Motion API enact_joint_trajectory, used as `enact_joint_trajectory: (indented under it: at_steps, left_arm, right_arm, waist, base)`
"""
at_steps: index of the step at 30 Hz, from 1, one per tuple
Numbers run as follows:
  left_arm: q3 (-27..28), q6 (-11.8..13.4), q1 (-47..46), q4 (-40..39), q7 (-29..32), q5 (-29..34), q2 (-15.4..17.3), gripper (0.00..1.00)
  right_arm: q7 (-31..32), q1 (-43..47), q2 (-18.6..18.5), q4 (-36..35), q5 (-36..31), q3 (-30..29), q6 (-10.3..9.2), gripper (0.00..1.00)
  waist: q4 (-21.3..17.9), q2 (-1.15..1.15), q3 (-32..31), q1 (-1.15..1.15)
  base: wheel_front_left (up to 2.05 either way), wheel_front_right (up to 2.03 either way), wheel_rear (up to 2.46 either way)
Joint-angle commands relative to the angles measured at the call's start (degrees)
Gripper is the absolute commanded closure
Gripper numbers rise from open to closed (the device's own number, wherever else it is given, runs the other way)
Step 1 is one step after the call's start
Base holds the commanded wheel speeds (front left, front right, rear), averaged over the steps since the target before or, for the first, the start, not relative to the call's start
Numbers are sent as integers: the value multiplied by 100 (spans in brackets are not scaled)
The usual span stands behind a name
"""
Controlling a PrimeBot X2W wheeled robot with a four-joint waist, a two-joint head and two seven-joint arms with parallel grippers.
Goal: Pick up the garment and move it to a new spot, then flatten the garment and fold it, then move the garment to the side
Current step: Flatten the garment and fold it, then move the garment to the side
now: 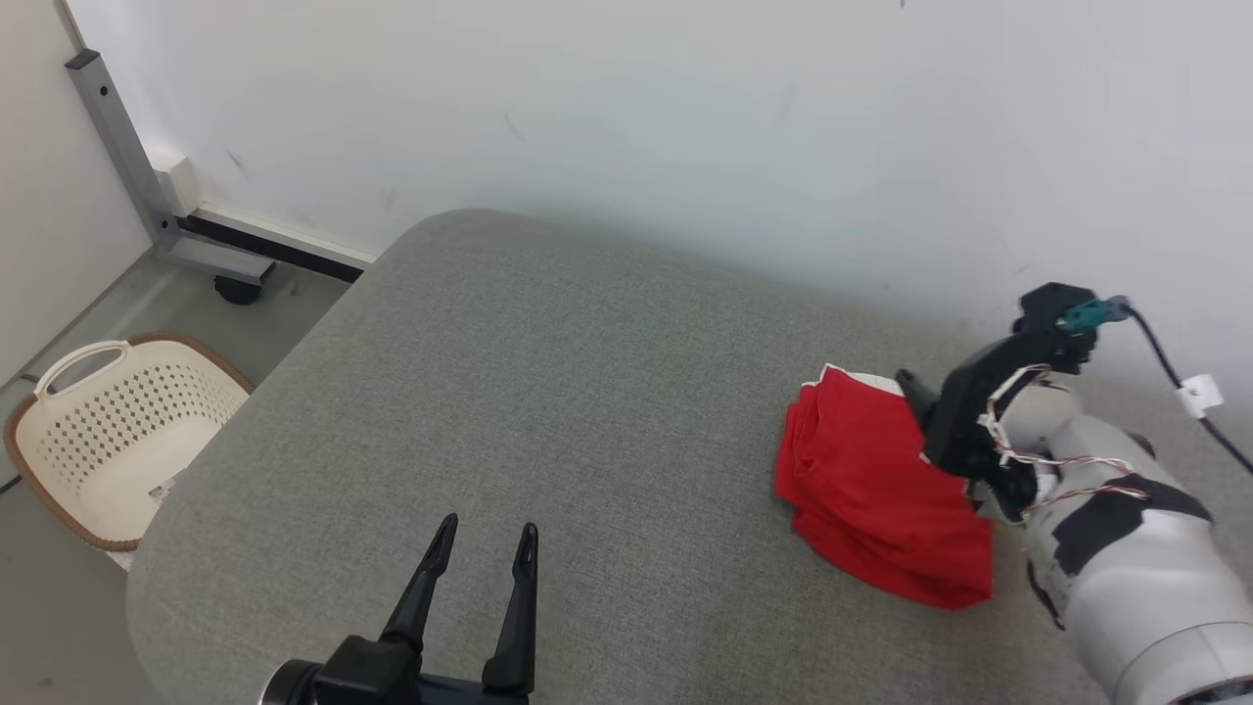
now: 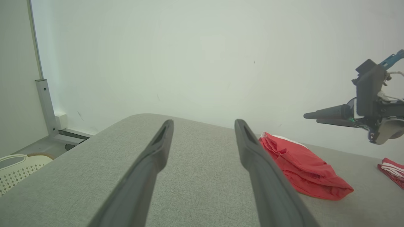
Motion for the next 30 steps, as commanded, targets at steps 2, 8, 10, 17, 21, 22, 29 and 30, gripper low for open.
enact_joint_trajectory:
  at_steps: [2, 8, 10, 17, 21, 22, 29, 30]
  left_arm:
    - [-17, -30, 63, -9, -5, 30, 9, 0]
    - [-77, -50, 15, -9, -5, 7, -9, 0]
    - [-83, -57, -29, -16, -9, 3, -14, 0]
    - [-93, -61, -123, 25, -39, 6, -44, 0]
    - [-138, -82, -182, 54, -55, 4, -104, 0]
    - [-151, -94, -196, 64, -49, 5, -123, 0]
    - [-208, -129, -226, 178, -67, -25, -196, 0]
    - [-208, -133, -226, 187, -71, -24, -197, 0]
  right_arm:
    - [-16, 30, -159, 65, -102, -173, 12, 0]
    - [294, 524, -655, 71, -550, -999, 12, 0]
    - [325, 610, -653, 65, -770, -1337, 12, 0]
    - [306, 711, -505, 76, -1724, -2427, 12, 0]
    - [430, 760, -452, 78, -2365, -3047, 12, 0]
    - [470, 767, -435, 77, -2539, -3219, 12, 0]
    - [685, 837, -184, 83, -3705, -4418, 13, 0]
    - [704, 842, -111, 27, -3840, -4587, 13, 0]
  waist:
    - [-15, 0, 67, 0]
    - [61, 0, 254, 0]
    - [96, 0, 360, 0]
    - [213, 0, 623, 0]
    - [289, 0, 748, 0]
    - [308, 0, 773, 0]
    - [463, 0, 827, 0]
    - [481, 0, 830, 0]
  base:
    - [0, 0, 0]
    - [0, 0, 0]
    - [0, 0, 0]
    - [0, 0, 0]
    - [0, 0, 0]
    - [0, 0, 0]
    - [0, 0, 0]
    - [0, 0, 0]
